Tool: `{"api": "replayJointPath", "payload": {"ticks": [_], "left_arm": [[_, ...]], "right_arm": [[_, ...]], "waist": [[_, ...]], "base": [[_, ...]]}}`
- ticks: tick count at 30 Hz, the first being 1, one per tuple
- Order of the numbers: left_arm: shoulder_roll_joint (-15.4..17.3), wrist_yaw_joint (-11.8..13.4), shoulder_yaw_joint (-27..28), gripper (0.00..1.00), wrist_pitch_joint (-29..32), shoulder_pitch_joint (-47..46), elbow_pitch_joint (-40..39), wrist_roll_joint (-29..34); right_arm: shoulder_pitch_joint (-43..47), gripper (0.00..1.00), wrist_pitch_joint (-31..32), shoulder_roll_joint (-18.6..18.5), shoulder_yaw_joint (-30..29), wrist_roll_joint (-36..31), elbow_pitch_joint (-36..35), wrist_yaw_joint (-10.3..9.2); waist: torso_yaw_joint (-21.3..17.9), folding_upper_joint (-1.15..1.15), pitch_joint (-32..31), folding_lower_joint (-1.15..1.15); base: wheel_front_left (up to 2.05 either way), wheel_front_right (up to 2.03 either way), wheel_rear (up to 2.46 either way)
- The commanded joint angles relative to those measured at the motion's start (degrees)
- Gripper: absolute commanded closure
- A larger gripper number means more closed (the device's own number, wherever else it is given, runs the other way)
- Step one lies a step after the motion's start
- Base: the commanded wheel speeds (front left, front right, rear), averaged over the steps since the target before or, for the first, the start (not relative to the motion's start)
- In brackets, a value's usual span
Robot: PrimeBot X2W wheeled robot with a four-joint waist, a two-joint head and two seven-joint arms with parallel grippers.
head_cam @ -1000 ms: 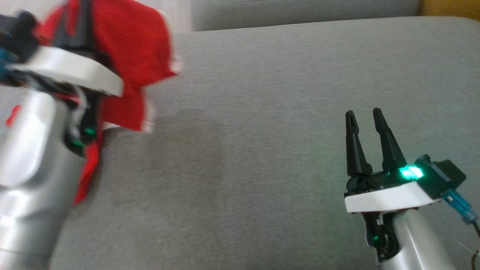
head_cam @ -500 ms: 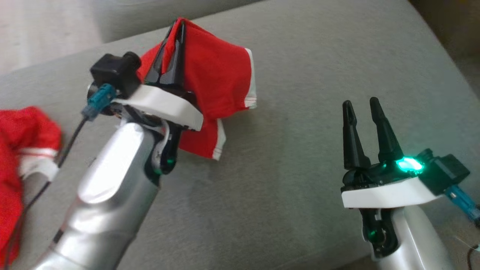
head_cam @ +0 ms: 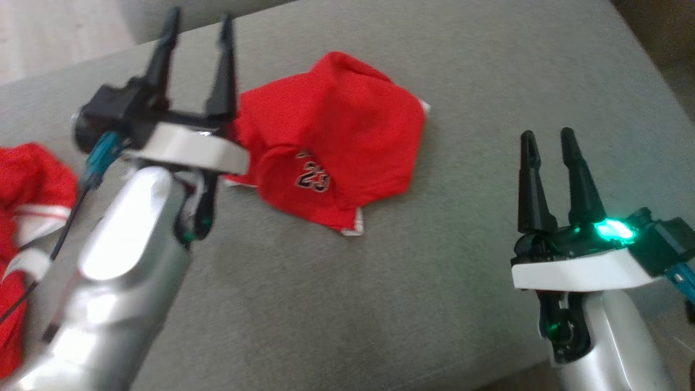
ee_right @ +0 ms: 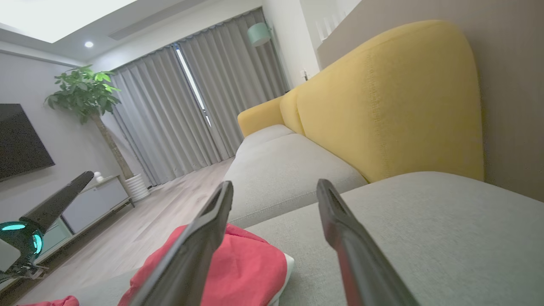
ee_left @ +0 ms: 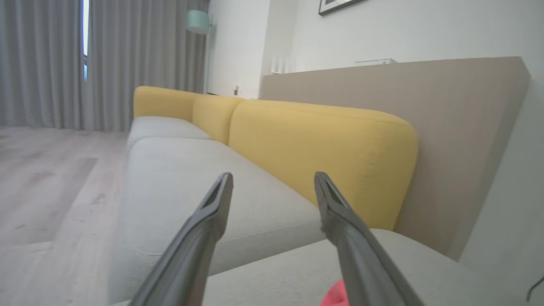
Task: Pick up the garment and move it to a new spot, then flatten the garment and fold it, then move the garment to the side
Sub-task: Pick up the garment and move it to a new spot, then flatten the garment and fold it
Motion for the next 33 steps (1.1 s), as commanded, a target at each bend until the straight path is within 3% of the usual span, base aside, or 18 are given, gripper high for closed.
{"api": "replayJointPath", "payload": {"ticks": [1,5,10,19,28,33], "left_arm": [[2.53,0.0,2.65,0.0,-0.74,-0.25,-2.08,1.18],[4.6,-1.33,3.99,0.0,-1.35,5.15,-4.45,3.63],[4.55,-1.8,7.71,0.0,-1.39,14.91,-8.87,6.56],[-2.26,-2.67,15.18,0.0,-1.4,29.42,-13.34,10.51],[-5.98,-6.54,19.17,0.0,-1.41,29.98,-13.06,14.43],[-7.97,-8.41,20.67,0.0,-1.41,29.69,-12.28,15.93]], "right_arm": [[-1.29,0.0,-0.36,-0.2,0.84,-0.63,-2.03,-0.04],[-0.8,0.0,-0.36,-0.2,-0.16,-2.32,-1.62,-0.04],[0.47,0.0,-0.36,-0.2,-1.32,-3.79,-0.72,-0.04],[2.95,0.0,-0.36,-0.2,-1.74,-6.15,1.39,-0.04],[2.27,0.0,-0.36,-0.2,1.93,-9.63,4.21,-0.04],[0.29,0.0,-0.36,-0.2,8.08,-12.04,11.47,-0.04]], "waist": [[2.43,0.0,-0.83,-0.01],[6.28,0.0,-2.15,-0.01],[10.2,0.0,-3.76,-0.01],[13.54,0.0,-5.24,-0.01],[16.03,0.0,-5.01,-0.01],[18.09,0.0,-3.92,-0.01]], "base": [[0.0,0.0,0.0],[0.0,0.0,0.0],[0.0,0.0,0.0],[0.0,0.0,0.0],[0.0,0.0,0.0],[0.0,0.0,0.0]]}}
